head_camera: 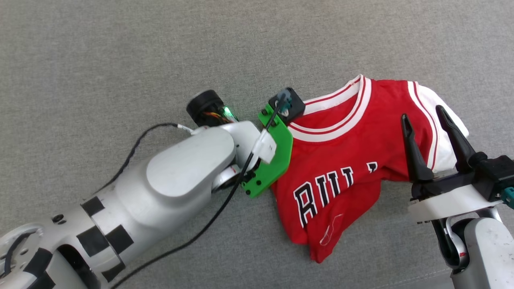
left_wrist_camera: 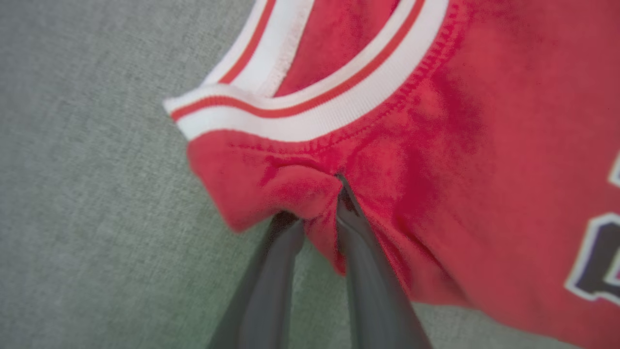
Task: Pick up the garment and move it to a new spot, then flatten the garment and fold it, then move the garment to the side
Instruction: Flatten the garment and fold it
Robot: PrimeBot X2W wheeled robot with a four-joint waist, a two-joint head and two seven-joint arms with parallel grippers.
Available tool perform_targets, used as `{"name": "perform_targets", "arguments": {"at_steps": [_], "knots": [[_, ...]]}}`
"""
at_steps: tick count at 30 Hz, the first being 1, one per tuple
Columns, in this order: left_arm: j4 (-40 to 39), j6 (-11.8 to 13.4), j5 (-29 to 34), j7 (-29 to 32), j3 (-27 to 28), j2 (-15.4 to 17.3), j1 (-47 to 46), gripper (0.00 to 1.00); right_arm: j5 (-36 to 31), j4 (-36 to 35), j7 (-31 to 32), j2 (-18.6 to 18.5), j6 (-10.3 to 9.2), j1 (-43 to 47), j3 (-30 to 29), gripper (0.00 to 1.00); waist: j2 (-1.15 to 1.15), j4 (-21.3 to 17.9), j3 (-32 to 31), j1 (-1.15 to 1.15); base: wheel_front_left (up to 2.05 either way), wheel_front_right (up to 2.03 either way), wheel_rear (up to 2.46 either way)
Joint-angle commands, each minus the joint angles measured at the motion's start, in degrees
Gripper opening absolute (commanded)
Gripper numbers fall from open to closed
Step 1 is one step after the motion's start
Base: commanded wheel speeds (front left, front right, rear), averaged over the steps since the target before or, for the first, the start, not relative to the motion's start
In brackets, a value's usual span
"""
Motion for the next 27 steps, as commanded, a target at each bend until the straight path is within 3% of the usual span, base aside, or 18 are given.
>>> {"name": "perform_targets", "arguments": {"at_steps": [1,5,10,17,21,23,27], "knots": [[-0.1,-0.2,-0.4,-6.4,-2.3,1.0,2.6,0.0,-0.8,0.0,-0.5,-0.4,-0.05,0.3,-1.0,1.0,0.0,2.9,-3.4,0.0,0.0,0.0,0.0],[-3.8,-0.2,-2.5,-14.6,-0.4,3.8,0.8,0.0,-0.9,-0.1,-0.5,-0.5,-0.05,2.0,-2.1,1.0,0.0,5.3,-6.3,0.0,0.0,0.0,0.0],[-8.9,0.7,-4.1,-20.3,3.8,10.2,1.8,0.0,-0.7,-0.2,-0.5,-0.6,-0.05,4.2,-3.2,1.0,0.0,7.8,-8.7,0.0,0.0,0.0,0.0],[-15.8,5.9,-5.8,-21.6,7.6,22.5,6.0,0.0,-0.7,-0.6,-0.5,-0.8,-0.05,6.2,-4.6,1.0,0.0,10.1,-9.9,0.0,0.0,0.0,0.0],[-16.7,7.8,-6.7,-21.8,9.8,27.7,6.3,0.0,-0.9,-0.7,-0.5,-1.0,-0.05,6.0,-4.5,1.0,0.0,10.2,-9.1,0.0,0.0,0.0,0.0],[-16.6,9.5,-6.3,-21.4,11.0,29.3,5.0,0.0,-1.1,-0.6,-0.5,-1.1,-0.05,5.1,-3.8,1.0,0.0,9.3,-7.7,0.0,0.0,0.0,0.0],[-14.2,9.8,-5.9,-21.4,11.2,27.6,3.5,0.0,-1.3,-0.4,-0.5,-0.9,-0.05,4.2,-3.7,1.0,0.0,7.8,-5.8,0.0,0.0,0.0,0.0]]}}
